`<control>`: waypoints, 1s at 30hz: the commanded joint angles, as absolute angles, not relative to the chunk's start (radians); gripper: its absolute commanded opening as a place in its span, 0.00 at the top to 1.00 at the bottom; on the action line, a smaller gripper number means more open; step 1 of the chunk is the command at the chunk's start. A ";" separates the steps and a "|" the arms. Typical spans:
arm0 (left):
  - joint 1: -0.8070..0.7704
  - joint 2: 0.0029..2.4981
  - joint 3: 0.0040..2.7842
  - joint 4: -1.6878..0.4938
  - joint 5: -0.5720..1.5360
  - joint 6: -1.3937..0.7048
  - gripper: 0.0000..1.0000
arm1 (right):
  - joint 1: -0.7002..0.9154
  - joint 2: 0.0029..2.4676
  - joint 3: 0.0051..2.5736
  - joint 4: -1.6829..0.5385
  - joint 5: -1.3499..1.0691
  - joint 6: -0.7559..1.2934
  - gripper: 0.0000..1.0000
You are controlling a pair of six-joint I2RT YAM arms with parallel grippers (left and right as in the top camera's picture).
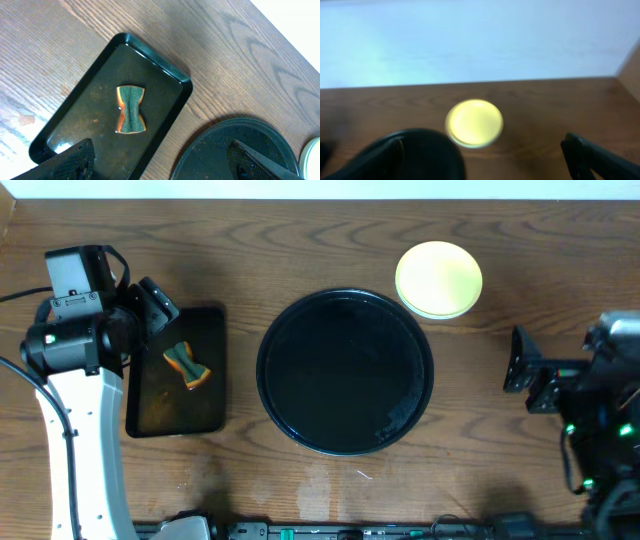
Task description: Clean dirty plates on tray and stack at the side
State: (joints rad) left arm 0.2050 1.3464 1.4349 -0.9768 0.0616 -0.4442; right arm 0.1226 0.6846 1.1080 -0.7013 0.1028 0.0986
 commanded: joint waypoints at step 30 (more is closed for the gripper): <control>0.207 1.346 1.435 -0.979 0.060 -0.438 0.15 | 0.046 0.005 0.130 -0.180 0.252 0.415 0.01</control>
State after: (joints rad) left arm 0.2050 1.3464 1.4349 -0.9771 0.0616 -0.4438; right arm 0.0536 0.0147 0.1612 -0.2100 0.2401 0.3477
